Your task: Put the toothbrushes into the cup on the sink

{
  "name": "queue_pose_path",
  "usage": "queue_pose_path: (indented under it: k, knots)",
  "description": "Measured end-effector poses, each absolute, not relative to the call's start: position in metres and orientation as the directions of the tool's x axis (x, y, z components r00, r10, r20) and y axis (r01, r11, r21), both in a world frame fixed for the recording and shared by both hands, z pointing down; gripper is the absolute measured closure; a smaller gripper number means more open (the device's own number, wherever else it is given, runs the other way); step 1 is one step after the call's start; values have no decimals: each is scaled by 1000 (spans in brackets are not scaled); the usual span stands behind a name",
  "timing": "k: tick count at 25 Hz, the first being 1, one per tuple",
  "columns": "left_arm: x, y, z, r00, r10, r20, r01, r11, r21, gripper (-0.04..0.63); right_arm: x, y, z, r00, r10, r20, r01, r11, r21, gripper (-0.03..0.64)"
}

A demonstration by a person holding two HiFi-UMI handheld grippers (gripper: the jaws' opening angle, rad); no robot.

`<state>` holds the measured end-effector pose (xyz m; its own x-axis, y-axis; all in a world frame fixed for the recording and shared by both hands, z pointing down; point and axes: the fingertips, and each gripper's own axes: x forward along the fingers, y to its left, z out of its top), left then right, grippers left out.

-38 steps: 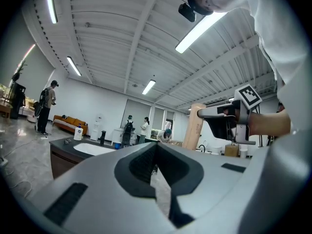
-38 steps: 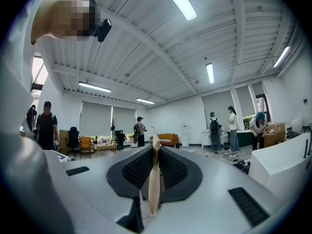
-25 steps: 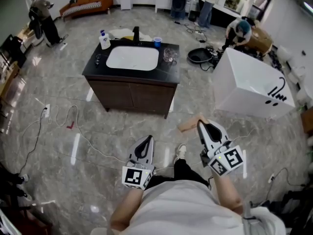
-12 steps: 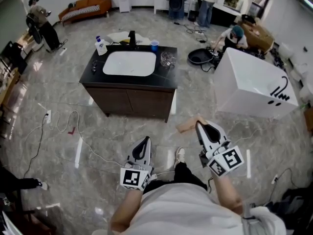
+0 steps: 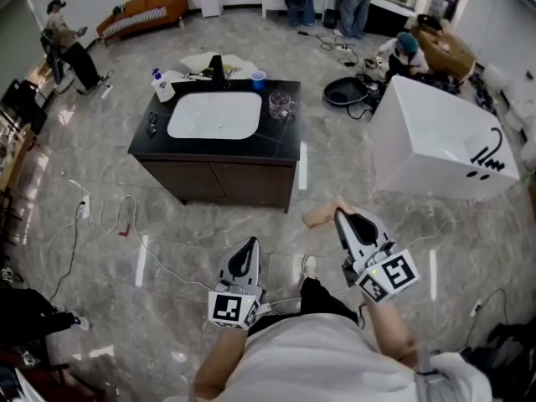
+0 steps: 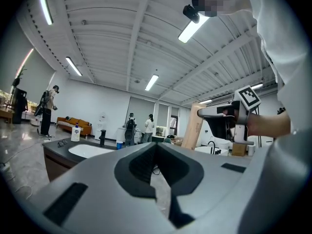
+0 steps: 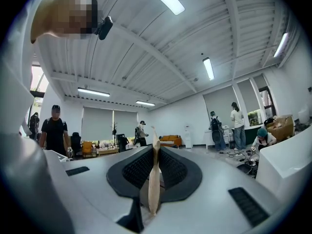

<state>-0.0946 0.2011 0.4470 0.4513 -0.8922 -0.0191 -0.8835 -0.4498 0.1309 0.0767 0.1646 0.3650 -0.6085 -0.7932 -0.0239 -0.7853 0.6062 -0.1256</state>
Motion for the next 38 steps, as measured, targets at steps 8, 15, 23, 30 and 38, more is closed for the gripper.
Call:
queue_pose_path:
  k: [8,15,23,30,38]
  knots:
    - [-62,143,444,442,-897,7,-889,-438,134,594,107,105,366,-622,-783,-17,-773,617,-149,558]
    - [-42,97,439,407,-913,32,-908,-400,124,594,130,51,364,-647,-762,-15,-749,639,-172,558]
    - [-32,61,440,335,-941,48,-937,-328,119,594,137,3,368,-703,-711,-17,-698,695,-172,558]
    - [-17,36,438,278,-959,51,-956,-270,116,594,141,-30,376,-754,-657,-10,-645,743,-180,558]
    - [-7,15,450,245,-965,90,-965,-233,123,594,142,-60,382,-785,-619,-21,-602,771,-206,558]
